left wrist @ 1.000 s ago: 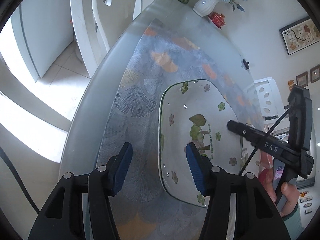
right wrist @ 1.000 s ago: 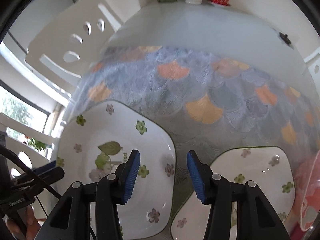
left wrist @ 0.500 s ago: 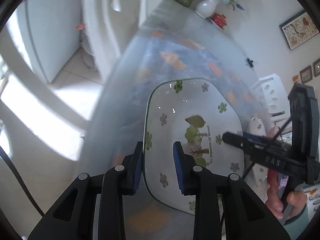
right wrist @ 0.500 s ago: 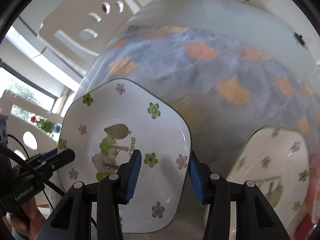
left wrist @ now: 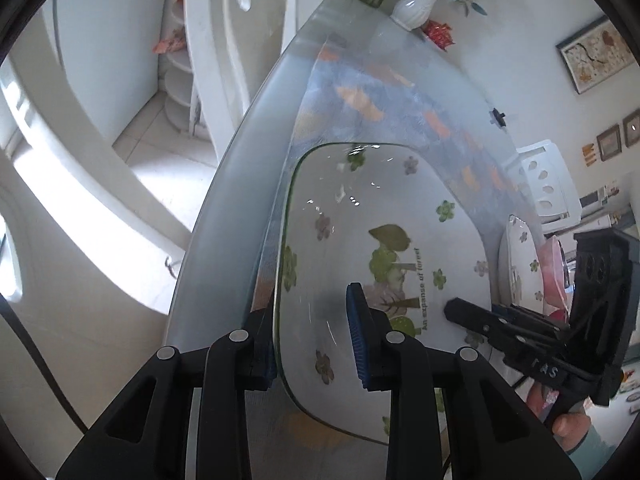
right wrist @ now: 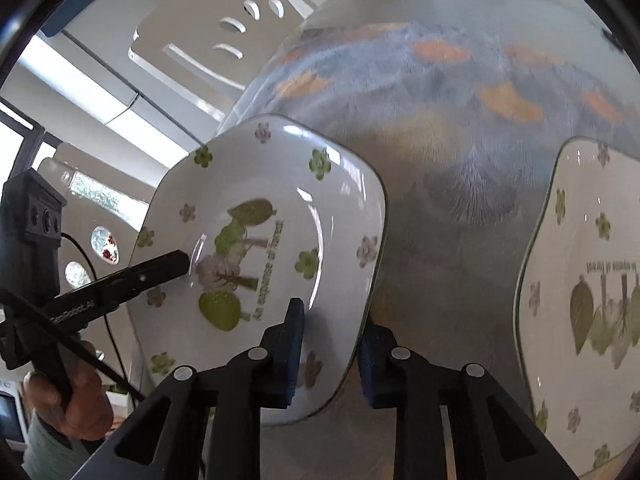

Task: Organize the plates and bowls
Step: 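Grasp the rim of the green tree-print square plate with both grippers, then carry the tree-print plate onto the Sunflower plate and release it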

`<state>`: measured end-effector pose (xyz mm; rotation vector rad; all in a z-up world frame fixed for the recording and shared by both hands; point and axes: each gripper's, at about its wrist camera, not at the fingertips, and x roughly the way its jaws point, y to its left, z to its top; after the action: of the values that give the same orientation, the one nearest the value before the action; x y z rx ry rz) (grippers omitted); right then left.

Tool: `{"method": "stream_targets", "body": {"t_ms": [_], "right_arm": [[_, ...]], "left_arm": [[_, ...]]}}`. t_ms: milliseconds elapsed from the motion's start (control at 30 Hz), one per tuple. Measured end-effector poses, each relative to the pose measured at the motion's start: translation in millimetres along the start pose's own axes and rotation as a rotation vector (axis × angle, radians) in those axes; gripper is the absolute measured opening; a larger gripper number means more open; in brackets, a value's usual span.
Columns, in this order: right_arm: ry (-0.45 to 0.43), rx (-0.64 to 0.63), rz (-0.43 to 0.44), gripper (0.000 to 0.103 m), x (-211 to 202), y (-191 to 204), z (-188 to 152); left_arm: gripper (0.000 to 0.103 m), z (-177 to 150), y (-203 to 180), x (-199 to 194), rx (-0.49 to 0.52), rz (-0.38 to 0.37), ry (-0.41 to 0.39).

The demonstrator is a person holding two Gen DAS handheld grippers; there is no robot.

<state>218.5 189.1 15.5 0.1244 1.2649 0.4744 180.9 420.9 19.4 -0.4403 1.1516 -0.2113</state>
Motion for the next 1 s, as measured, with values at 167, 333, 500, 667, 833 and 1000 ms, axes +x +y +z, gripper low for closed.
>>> {"method": "stream_targets", "body": {"t_ms": [167,333,500,667,833,1000], "right_arm": [[-0.044,-0.029,0.022,0.025,-5.1,-0.1,2.8],[-0.079,-0.103,0.012,0.025,-19.4,12.8,-9.3],[-0.128,-0.121,-0.007,0.025,-36.5,12.1,-15.7],[-0.184,-0.155,-0.031,0.025,-66.5,21.3,-25.6],[-0.247,-0.161,-0.03,0.025,-112.8,35.3,-49.4],[-0.293,-0.143,-0.026,0.025,-156.2,48.7,-89.5]], "left_arm": [[0.025,0.6,-18.9,-15.4,0.107,0.048,-0.048],[0.025,-4.9,-25.5,-21.4,0.132,0.057,-0.078],[0.025,-13.3,-38.7,-32.9,0.169,0.046,-0.114],[0.025,-24.9,-53.3,-62.5,0.182,0.033,-0.178],[0.025,-45.4,-75.5,-107.2,0.218,0.018,-0.245],[0.025,-77.9,-94.8,-139.2,0.261,0.002,-0.271]]}}
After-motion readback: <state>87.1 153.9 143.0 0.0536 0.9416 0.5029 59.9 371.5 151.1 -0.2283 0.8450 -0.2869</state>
